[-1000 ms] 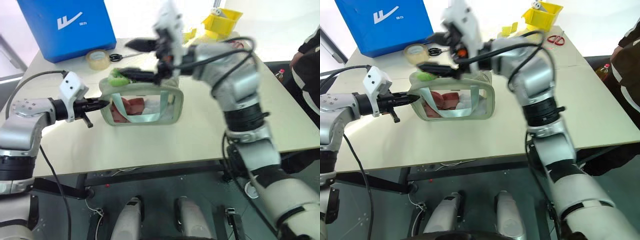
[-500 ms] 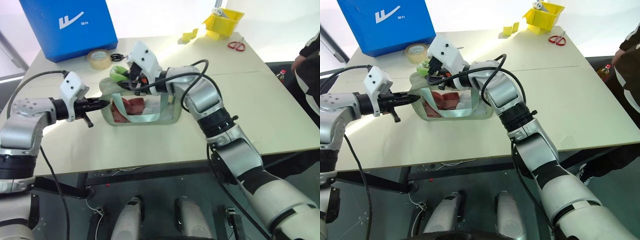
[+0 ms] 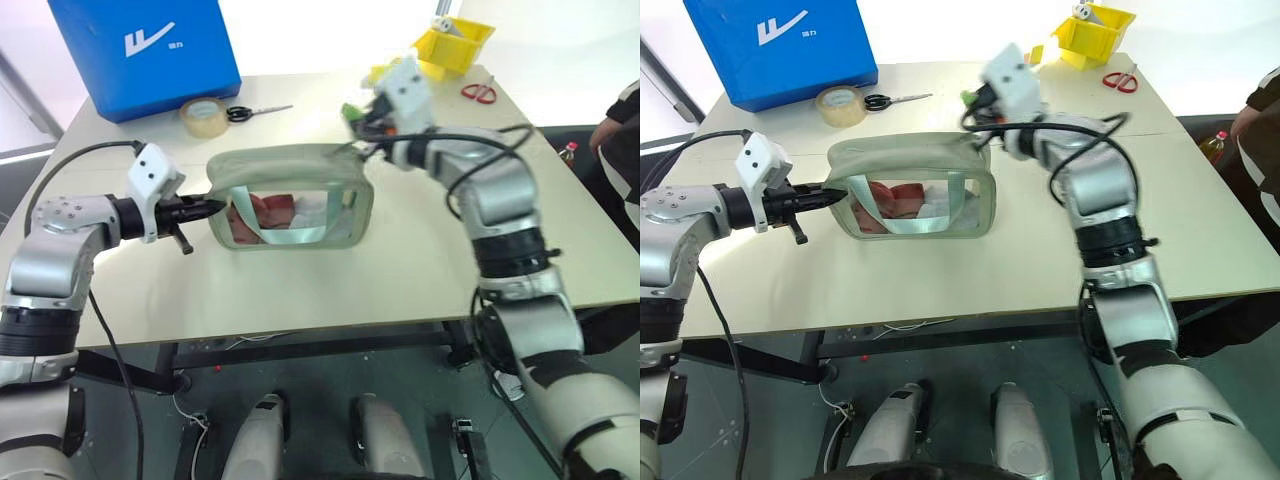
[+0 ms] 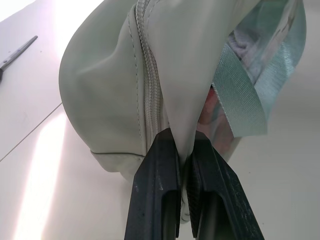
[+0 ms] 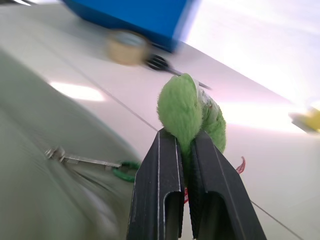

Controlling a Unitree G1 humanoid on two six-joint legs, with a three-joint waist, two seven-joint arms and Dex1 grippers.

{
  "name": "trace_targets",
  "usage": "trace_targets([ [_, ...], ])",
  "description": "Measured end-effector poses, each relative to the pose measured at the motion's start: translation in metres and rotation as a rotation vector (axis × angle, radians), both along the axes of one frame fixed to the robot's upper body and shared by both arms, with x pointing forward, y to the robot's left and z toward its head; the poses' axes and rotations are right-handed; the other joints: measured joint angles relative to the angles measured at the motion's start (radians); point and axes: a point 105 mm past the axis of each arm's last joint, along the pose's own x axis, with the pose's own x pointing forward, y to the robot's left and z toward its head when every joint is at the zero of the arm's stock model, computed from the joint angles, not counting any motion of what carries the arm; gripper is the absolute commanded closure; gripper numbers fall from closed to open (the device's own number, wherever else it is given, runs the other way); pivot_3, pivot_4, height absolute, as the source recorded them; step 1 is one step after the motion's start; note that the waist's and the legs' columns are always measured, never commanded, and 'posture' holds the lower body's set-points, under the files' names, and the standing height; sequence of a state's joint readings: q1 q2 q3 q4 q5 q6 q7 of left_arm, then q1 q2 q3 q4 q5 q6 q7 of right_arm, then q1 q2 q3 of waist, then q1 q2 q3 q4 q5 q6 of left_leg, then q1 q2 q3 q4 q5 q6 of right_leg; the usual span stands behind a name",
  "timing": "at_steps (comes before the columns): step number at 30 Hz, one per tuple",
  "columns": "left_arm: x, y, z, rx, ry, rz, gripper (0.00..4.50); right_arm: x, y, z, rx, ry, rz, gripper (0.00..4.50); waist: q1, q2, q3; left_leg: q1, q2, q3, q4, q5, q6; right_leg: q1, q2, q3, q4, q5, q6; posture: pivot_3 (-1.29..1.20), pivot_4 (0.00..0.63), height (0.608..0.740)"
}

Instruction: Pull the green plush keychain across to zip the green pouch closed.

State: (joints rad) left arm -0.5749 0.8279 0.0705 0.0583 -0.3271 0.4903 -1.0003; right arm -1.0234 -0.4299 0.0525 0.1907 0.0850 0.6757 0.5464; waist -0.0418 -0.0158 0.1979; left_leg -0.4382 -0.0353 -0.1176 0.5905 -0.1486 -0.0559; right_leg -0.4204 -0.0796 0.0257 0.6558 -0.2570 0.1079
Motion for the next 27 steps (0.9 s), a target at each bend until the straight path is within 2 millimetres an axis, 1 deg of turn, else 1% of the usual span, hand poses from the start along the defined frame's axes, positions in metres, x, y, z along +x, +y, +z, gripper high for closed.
trace_targets([
  [2,0.0,-0.003,0.0,0.003,0.001,-0.013,4.5,-0.004,-0.025,0.001,0.005,-0.021,-0.095,4.43,-0.001,0.0,0.0,0.0,0.0,0.0,0.0,0.0,0.0,0.0,0.0,0.0,0.0,0.0,0.0,0.0,0.15,0.74],
  [3,0.0,-0.006,0.0,0.005,0.001,-0.025,4.5,-0.007,-0.034,-0.003,0.003,-0.021,-0.128,4.43,-0.001,0.0,0.0,0.0,0.0,0.0,0.0,0.0,0.0,0.0,0.0,0.0,0.0,0.0,0.0,0.0,0.15,0.74],
  [6,0.0,-0.01,0.002,0.009,-0.003,-0.045,4.5,-0.012,-0.051,-0.027,0.016,0.031,-0.207,4.43,-0.005,0.0,0.0,0.0,0.0,0.0,0.0,0.0,0.0,0.0,0.0,0.0,0.0,0.0,0.0,0.0,0.15,0.74],
  [9,0.001,-0.011,0.0,0.014,0.002,-0.053,4.5,-0.018,-0.062,-0.059,0.064,0.104,-0.27,4.43,-0.003,0.0,0.0,0.0,0.001,0.0,0.0,0.0,0.0,0.001,0.0,0.0,0.0,0.0,0.0,0.0,0.15,0.74],
  [11,0.004,-0.011,0.0,0.014,0.008,-0.051,4.5,-0.021,-0.057,-0.093,0.125,0.191,-0.283,4.43,-0.004,-0.001,0.0,0.001,0.001,0.0,0.0,0.0,0.0,0.001,0.001,0.0,0.0,0.0,0.0,0.0,0.15,0.74],
  [13,0.006,-0.011,0.001,0.02,0.007,-0.052,4.5,-0.024,-0.042,-0.131,0.163,0.295,-0.279,4.43,-0.005,0.0,0.0,0.001,0.001,0.0,0.0,0.001,0.001,0.002,0.001,0.0,0.0,0.0,-0.001,0.0,0.15,0.74],
  [14,0.006,-0.011,0.002,0.021,0.006,-0.054,4.5,-0.025,-0.032,-0.143,0.192,0.333,-0.271,4.43,-0.007,0.0,0.0,0.001,0.001,0.001,0.001,0.001,0.002,0.002,0.001,0.0,0.0,0.0,-0.001,0.0,0.15,0.74],
  [16,0.007,-0.011,0.002,0.022,0.007,-0.056,4.5,-0.023,-0.018,-0.148,0.233,0.345,-0.256,4.43,-0.007,0.0,0.0,0.002,0.001,0.001,0.0,0.001,0.002,0.002,0.001,0.0,0.0,0.0,-0.001,0.0,0.15,0.74],
  [18,0.008,-0.011,0.0,0.028,0.01,-0.059,4.5,-0.02,-0.01,-0.151,0.256,0.35,-0.253,4.43,-0.005,0.0,0.0,0.002,0.001,0.0,0.0,0.001,0.002,0.003,0.001,0.0,0.0,0.0,-0.001,0.0,0.15,0.74],
  [19,0.009,-0.011,0.0,0.029,0.012,-0.059,4.5,-0.019,-0.007,-0.153,0.257,0.351,-0.248,4.43,-0.005,-0.001,0.0,0.003,0.001,0.0,0.0,0.001,0.002,0.004,0.001,0.0,0.0,0.0,-0.002,0.0,0.15,0.74],
  [22,0.009,-0.011,0.001,0.032,0.011,-0.059,4.5,-0.018,-0.008,-0.154,0.249,0.342,-0.241,4.43,-0.005,0.0,0.0,0.004,0.001,0.0,0.0,0.001,0.002,0.005,0.001,0.0,-0.001,0.0,-0.002,0.0,0.15,0.74],
  [25,0.009,-0.011,0.001,0.034,0.01,-0.059,4.5,-0.018,-0.017,-0.151,0.221,0.332,-0.211,3.42,-0.004,0.0,0.0,0.004,0.001,0.0,0.0,0.001,0.002,0.005,0.001,0.0,-0.001,0.0,-0.003,0.0,0.15,0.74],
  [27,0.008,-0.01,-0.001,0.035,0.013,-0.054,4.5,-0.018,-0.033,-0.144,0.189,0.324,-0.2,2.44,-0.003,0.0,0.0,0.004,0.001,0.0,0.0,0.001,0.002,0.005,0.001,0.0,-0.002,-0.001,-0.004,0.0,0.15,0.74],
])
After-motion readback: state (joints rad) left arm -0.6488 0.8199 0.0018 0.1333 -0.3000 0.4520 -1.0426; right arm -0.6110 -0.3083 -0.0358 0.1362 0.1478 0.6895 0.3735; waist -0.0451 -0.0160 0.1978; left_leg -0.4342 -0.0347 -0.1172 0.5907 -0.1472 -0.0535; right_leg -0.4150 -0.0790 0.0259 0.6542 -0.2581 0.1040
